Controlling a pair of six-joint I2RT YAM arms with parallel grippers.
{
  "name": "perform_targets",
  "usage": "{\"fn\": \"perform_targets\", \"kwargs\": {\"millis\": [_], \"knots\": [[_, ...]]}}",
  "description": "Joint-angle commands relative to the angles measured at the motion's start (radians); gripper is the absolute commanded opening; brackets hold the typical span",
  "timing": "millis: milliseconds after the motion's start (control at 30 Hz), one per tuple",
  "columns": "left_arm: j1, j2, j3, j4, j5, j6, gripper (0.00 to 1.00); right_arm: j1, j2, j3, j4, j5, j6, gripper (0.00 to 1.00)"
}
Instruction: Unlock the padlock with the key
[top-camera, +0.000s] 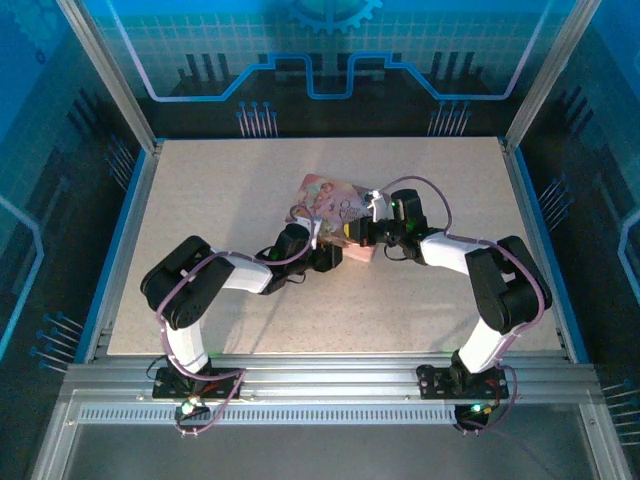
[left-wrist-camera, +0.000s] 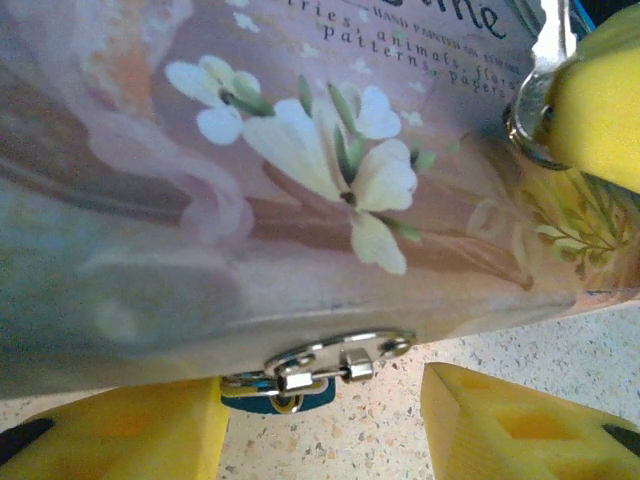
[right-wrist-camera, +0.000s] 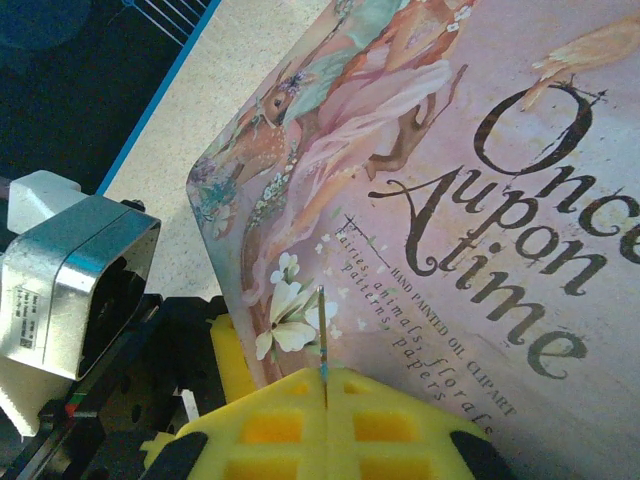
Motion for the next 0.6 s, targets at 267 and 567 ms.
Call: {"fn": "perform_targets", "kwargs": {"millis": [267,567], "knots": [[-0.014,0.034,0.056,0.005,-0.025,-0.103,0.48,0.004,0.031,-0.046,-0.082,0.029,0.006,0.0],[-0.02,0.053,0.079,-0.006,-0.038,-0.165,0.43,0.006,0.032,-0.048,-0.081,0.03,0.009,0.0]]}}
